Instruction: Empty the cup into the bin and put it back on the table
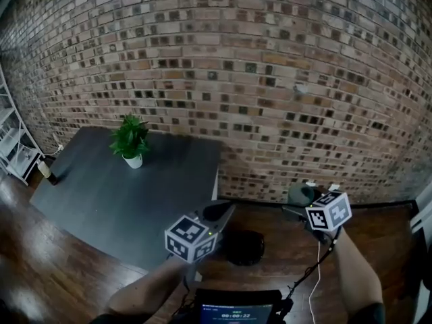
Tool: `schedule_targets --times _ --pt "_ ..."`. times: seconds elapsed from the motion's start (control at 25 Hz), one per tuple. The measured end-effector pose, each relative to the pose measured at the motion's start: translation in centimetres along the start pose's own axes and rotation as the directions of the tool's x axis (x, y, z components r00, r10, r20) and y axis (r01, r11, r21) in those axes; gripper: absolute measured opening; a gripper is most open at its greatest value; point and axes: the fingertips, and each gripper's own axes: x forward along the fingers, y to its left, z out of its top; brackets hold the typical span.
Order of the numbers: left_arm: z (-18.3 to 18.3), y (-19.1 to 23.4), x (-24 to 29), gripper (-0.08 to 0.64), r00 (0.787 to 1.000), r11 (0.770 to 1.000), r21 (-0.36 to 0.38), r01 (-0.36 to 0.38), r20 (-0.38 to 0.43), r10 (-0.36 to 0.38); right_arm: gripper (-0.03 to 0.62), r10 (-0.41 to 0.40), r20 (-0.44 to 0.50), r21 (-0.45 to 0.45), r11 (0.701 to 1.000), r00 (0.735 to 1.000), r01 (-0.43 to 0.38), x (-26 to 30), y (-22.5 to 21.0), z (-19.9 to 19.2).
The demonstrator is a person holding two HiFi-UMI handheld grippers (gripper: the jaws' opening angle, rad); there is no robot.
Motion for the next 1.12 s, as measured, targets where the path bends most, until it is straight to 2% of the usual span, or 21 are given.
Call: schedule_targets --times 0.24,0.44,0.56,0.88,1.12 --pt "-0.7 1.6 -1.4 0.002 0.999 0.999 -0.015 -0.051 0.003 0.051 0.402 -0.086 -0.123 -0.170 0.983 0.989 0.065 0.7 -0.3 -0.1" --pt "-0.9 2.8 -2.2 0.002 0.995 0.995 -0.012 -0.099 0.026 0.099 0.402 -0.098 -0.186 -0.203 0.977 0.978 0.059 1.7 -0.3 -0.7" --pt "-1.1 3.9 -2.5 0.002 0.991 0.991 -0.017 -0.131 0.030 0.131 0.402 -0.132 -0.220 -0.234 0.969 0.967 0.079 2.2 -0.9 -1.1" --pt "-1.6 5.6 -2.3 0.002 0.987 0.986 -0.067 -0.154 0.026 0.156 0.402 -0.216 -0.308 -0.358 0.928 0.927 0.098 2.8 -2.7 -1.7" --pt "-0.8 6.5 -2.0 0.002 0.987 0.986 -0.057 -0.155 0.040 0.157 0.400 -0.232 -0.315 -0.428 0.900 0.920 0.080 3.0 -2.4 -0.9"
